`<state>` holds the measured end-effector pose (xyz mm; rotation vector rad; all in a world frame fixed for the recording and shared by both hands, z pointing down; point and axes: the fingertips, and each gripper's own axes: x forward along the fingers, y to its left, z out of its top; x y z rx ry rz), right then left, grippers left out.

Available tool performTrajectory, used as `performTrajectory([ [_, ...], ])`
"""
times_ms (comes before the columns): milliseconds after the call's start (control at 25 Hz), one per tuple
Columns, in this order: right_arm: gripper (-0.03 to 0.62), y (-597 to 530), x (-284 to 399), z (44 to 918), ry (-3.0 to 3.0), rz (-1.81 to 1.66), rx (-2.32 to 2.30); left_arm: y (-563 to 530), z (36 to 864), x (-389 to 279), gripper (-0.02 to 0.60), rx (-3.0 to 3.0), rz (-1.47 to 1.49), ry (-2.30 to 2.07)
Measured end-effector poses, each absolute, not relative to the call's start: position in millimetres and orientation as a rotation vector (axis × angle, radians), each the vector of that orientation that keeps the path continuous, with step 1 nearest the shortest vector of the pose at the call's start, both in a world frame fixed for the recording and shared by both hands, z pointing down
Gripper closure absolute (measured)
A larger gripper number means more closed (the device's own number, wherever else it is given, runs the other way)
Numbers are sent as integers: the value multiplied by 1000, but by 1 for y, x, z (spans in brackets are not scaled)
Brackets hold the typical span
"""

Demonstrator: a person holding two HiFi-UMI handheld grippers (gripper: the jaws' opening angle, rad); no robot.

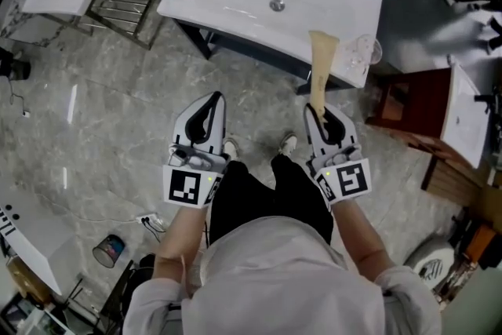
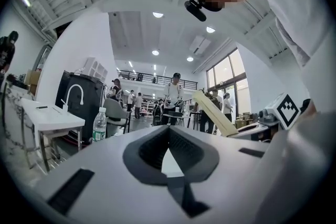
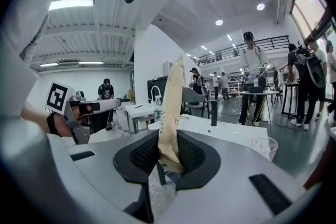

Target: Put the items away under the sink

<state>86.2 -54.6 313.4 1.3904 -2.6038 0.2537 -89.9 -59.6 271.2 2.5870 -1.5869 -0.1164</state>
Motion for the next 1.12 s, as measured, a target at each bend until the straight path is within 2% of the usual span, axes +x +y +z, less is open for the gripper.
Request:
performTrajectory([
  [480, 510, -72, 71, 434, -2572, 348, 1298, -66, 380, -108, 578, 2517, -63, -1633],
  [1120, 510, -60, 68, 553, -2543, 349, 1218, -61, 474, -105, 578, 2508, -75, -1621],
])
